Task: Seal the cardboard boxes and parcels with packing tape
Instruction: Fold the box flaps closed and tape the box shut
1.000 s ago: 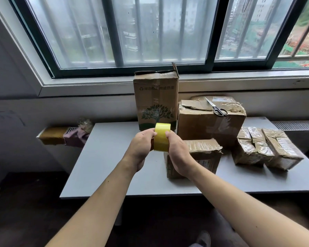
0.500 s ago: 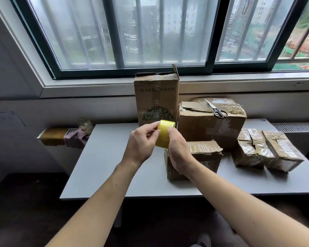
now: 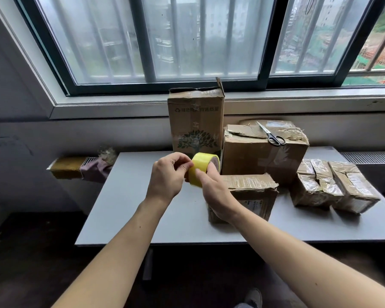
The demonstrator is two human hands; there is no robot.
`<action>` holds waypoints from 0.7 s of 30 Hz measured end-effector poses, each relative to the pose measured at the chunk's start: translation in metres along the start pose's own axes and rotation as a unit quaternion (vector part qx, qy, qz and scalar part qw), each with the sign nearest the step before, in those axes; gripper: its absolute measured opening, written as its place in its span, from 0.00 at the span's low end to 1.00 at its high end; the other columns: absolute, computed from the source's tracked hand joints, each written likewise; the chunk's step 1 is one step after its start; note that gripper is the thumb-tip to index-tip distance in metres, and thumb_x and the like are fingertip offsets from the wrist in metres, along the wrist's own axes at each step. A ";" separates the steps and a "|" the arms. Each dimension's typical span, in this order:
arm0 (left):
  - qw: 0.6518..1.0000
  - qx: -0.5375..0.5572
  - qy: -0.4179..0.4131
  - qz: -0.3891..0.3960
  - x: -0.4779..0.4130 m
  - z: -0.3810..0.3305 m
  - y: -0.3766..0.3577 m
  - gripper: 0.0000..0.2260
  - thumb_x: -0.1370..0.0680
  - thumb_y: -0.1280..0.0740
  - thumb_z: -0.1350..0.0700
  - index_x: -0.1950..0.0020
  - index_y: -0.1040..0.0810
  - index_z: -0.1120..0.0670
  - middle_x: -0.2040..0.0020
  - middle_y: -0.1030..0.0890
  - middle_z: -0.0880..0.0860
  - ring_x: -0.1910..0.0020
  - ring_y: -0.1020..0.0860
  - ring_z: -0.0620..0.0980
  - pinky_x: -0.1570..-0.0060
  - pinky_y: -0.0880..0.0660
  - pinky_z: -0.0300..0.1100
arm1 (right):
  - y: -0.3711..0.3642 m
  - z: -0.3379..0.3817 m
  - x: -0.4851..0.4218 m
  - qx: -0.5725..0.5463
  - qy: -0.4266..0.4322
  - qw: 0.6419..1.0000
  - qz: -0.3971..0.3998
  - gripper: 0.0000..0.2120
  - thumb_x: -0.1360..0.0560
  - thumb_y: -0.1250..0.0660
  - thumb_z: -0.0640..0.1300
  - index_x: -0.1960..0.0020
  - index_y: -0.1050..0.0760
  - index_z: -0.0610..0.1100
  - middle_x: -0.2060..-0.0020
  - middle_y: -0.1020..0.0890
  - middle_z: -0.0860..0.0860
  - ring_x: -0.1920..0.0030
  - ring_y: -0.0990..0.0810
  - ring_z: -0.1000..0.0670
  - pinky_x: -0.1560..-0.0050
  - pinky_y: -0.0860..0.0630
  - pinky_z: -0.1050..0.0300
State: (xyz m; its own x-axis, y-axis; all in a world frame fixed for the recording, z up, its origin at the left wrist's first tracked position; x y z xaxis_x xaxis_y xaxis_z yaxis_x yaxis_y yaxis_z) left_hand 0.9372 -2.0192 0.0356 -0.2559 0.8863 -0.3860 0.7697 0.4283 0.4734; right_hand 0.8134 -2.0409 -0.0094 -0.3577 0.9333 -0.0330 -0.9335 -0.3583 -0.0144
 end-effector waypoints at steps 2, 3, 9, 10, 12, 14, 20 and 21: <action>1.000 -0.016 0.013 0.018 -0.001 0.000 -0.001 0.04 0.22 0.30 0.60 0.56 0.19 0.53 0.62 0.19 0.49 0.64 0.21 0.46 0.66 0.28 0.27 | -0.002 0.001 0.002 0.033 0.005 0.999 0.015 0.09 0.21 0.40 0.36 0.41 0.31 0.43 0.52 0.25 0.47 0.54 0.26 0.54 0.53 0.26 0.60; 0.999 -0.033 0.015 0.030 -0.001 0.001 -0.002 0.04 0.21 0.31 0.60 0.55 0.20 0.54 0.61 0.19 0.50 0.62 0.22 0.46 0.65 0.28 0.27 | -0.003 0.001 0.002 0.052 0.006 0.999 0.016 0.11 0.22 0.40 0.34 0.41 0.32 0.43 0.53 0.26 0.48 0.55 0.27 0.55 0.56 0.27 0.63; 0.992 -0.096 0.029 0.077 -0.005 0.011 -0.011 0.05 0.18 0.38 0.58 0.53 0.26 0.55 0.54 0.22 0.53 0.55 0.23 0.55 0.53 0.23 0.54 | 0.001 0.001 0.002 0.143 0.007 0.990 0.018 0.08 0.20 0.39 0.37 0.42 0.32 0.43 0.56 0.26 0.51 0.60 0.28 0.57 0.64 0.31 0.67; 0.991 -0.101 0.025 0.081 -0.004 0.011 -0.012 0.05 0.17 0.39 0.58 0.53 0.27 0.55 0.53 0.23 0.53 0.54 0.23 0.55 0.52 0.23 0.55 | 0.002 0.001 0.000 0.156 0.002 0.988 0.019 0.08 0.20 0.38 0.37 0.42 0.32 0.43 0.57 0.25 0.52 0.61 0.27 0.58 0.63 0.31 0.67; 0.989 -0.117 0.006 0.085 -0.002 0.008 -0.016 0.05 0.17 0.40 0.58 0.53 0.28 0.55 0.52 0.25 0.53 0.55 0.25 0.55 0.53 0.24 0.55 | 0.004 0.002 -0.003 0.172 -0.016 0.985 0.015 0.08 0.20 0.37 0.40 0.42 0.32 0.43 0.56 0.25 0.52 0.58 0.26 0.55 0.59 0.30 0.61; 0.984 -0.151 -0.033 0.083 0.000 0.003 -0.019 0.05 0.17 0.41 0.60 0.53 0.31 0.54 0.52 0.28 0.52 0.55 0.27 0.54 0.56 0.27 0.51 | 0.005 -0.001 -0.006 0.190 -0.031 0.981 0.009 0.09 0.21 0.36 0.44 0.42 0.32 0.44 0.54 0.24 0.50 0.54 0.25 0.51 0.55 0.28 0.54; 0.986 -0.129 -0.024 0.104 -0.002 0.005 -0.018 0.06 0.18 0.39 0.63 0.52 0.32 0.54 0.55 0.25 0.53 0.59 0.26 0.51 0.66 0.25 0.43 | 0.003 0.001 -0.003 0.196 -0.041 0.979 0.028 0.11 0.19 0.36 0.46 0.41 0.31 0.41 0.55 0.23 0.48 0.59 0.21 0.58 0.56 0.20 0.56; 0.989 -0.085 0.013 0.118 -0.003 0.007 -0.017 0.04 0.17 0.40 0.61 0.50 0.31 0.53 0.54 0.24 0.53 0.58 0.24 0.51 0.66 0.23 0.42 | 0.003 0.003 -0.003 0.182 -0.041 0.982 0.035 0.11 0.18 0.37 0.43 0.39 0.31 0.38 0.56 0.24 0.49 0.63 0.20 0.62 0.61 0.22 0.64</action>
State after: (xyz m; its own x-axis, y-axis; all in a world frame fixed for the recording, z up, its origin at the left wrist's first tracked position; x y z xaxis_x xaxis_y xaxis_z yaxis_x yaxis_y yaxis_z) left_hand 0.9287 -2.0303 0.0233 -0.0980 0.9683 -0.2297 0.7011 0.2310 0.6746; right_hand 0.8120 -2.0446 -0.0064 -0.4088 0.9106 0.0602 -0.8483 -0.4035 0.3430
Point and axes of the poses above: each hand's wrist, its own x-axis away from the middle knuckle, its own y-axis out of the back of the hand, z = x × y, the point moved 6 cm from there along -x, towards the middle knuckle
